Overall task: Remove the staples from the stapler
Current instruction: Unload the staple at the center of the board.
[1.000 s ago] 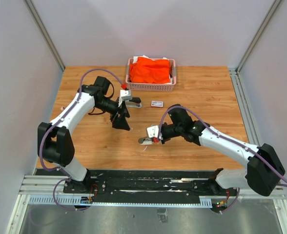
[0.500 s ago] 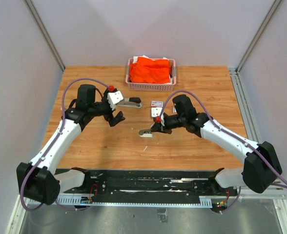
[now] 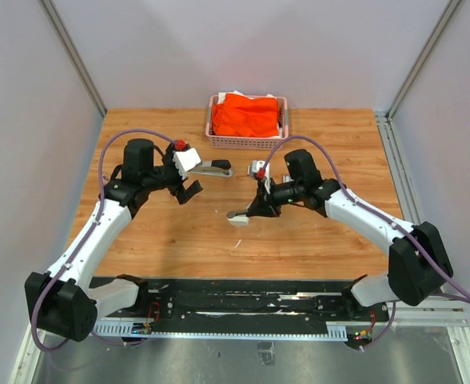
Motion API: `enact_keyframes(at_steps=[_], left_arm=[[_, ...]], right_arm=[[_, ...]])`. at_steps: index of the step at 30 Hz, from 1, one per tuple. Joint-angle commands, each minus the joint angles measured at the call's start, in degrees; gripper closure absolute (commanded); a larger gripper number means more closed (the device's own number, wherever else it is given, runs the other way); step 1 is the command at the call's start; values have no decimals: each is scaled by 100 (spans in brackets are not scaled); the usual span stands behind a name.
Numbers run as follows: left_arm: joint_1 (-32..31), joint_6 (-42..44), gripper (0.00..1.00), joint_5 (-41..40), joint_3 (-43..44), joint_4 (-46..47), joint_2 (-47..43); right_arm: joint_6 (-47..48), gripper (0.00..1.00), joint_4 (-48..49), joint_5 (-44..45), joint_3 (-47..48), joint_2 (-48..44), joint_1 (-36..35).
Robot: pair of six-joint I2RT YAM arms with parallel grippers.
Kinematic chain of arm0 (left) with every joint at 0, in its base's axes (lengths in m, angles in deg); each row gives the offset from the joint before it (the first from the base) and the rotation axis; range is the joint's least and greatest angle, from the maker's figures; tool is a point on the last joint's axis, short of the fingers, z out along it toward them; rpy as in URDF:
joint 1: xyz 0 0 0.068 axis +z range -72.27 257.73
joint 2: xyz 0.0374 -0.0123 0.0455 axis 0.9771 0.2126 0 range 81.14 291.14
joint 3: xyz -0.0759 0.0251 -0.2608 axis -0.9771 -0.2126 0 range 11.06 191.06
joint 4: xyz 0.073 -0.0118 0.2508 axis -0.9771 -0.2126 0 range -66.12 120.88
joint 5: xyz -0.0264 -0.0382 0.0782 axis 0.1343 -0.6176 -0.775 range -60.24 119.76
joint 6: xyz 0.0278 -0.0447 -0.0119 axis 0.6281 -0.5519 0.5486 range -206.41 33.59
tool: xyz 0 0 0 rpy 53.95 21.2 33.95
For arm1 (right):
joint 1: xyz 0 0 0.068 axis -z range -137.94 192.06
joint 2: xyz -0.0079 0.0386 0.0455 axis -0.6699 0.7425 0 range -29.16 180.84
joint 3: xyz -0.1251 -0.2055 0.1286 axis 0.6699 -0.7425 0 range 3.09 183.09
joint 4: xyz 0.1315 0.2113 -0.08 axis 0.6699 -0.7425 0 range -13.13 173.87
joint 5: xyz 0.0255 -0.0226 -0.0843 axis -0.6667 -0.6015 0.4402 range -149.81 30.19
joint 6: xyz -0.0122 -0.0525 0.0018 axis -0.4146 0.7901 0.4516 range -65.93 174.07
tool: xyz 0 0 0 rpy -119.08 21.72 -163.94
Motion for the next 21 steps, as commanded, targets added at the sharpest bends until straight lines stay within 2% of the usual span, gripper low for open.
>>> enact_keyframes(at_steps=[1,4,9,16,21], left_arm=[[0,234,2,497,394,-191,130],[-157,54,1,263,438,42,258],[-731,167,0,-681,395,354,459],[-1281,690,1,-638,619,-24,696],[-1540,1095,2,-244,852,-562,822]], right_arm=[[-920,99,203,-391,308,214,259],[-1390,99,205,-492,416,360,398],[-2222,100,213,-609,598,588,609],[-3679,99,212,-1194,963,1287,1071],[-4408,99,409,-1358,1020,1720,1280]])
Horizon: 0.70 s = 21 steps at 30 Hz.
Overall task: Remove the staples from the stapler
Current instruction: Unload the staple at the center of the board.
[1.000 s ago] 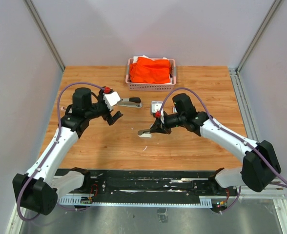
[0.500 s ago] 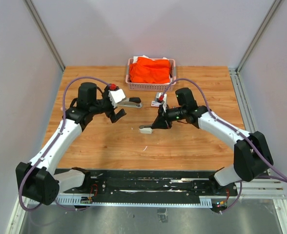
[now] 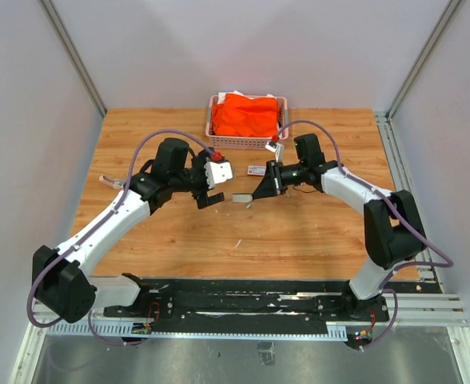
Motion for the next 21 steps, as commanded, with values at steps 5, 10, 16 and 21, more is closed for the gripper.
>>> enact_keyframes(at_steps=[5,10,16,21], left_arm=[[-684,634,4,-231,475,-579,347],[-1180,658,8,-854,427,-364,666],[-1457,378,21,-1200,604,-152,1000],[-1575,200,30,-1264,747,-94,1174]], right_arm=[[-1645,100,591,-588,83,502,209],[-1918,100,833,-664,20,570,209],[-1978,99,938,-587,-107,497,211],[-1980,99,946,-501,-163,449,214]])
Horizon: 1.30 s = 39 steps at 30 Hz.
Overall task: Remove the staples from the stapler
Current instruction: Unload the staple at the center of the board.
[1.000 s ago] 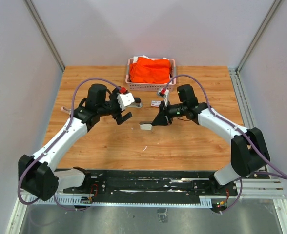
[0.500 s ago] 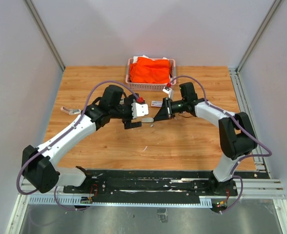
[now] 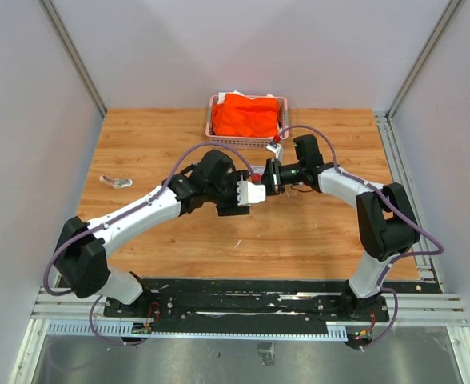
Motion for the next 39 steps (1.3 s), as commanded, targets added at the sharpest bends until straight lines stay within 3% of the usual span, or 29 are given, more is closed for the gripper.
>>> enact_keyframes(at_steps=[1,5,15,23,31,39], left_arm=[[-121,-241,34,-185,315,243,118],[-193,-342,46,-314,407,261,245],[-326,-338,63,-196,439,146,381],[-345,-434,99,-348,446,199,416],[-330,-720,100,-378,373,371,128],[-9,-1201,100,335,463,405,-74]], right_arm=[[-125,100,144,-61,-111,-109,53],[-126,100,143,-10,-133,-103,57],[-176,100,145,25,-153,-75,104],[-176,100,156,93,-214,-101,192],[-195,100,335,59,-382,-3,476],[-132,100,442,-12,-434,91,577]])
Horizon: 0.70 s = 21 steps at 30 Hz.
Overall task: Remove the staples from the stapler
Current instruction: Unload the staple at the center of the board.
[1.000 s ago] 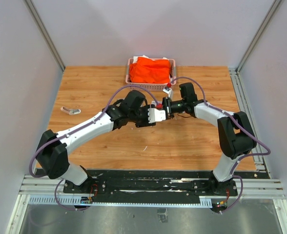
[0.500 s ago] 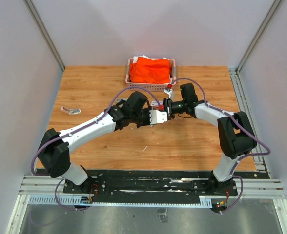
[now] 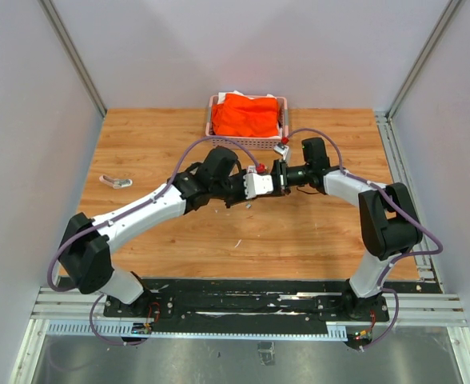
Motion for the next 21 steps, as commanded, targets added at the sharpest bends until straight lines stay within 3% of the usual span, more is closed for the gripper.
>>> enact_keyframes(at_steps=[1,11,21], left_arm=[[251,-398,100,460,154,8,-377],[896,-1008,100,1314,-81,416,-829],[1264,-1410,100,1607,-498,915,-1119]], right_arm=[[39,100,151,151,-100,96,243],[-667,100,1238,-359,-295,86,383],[-1522,100,2252,-602,-525,-216,605]])
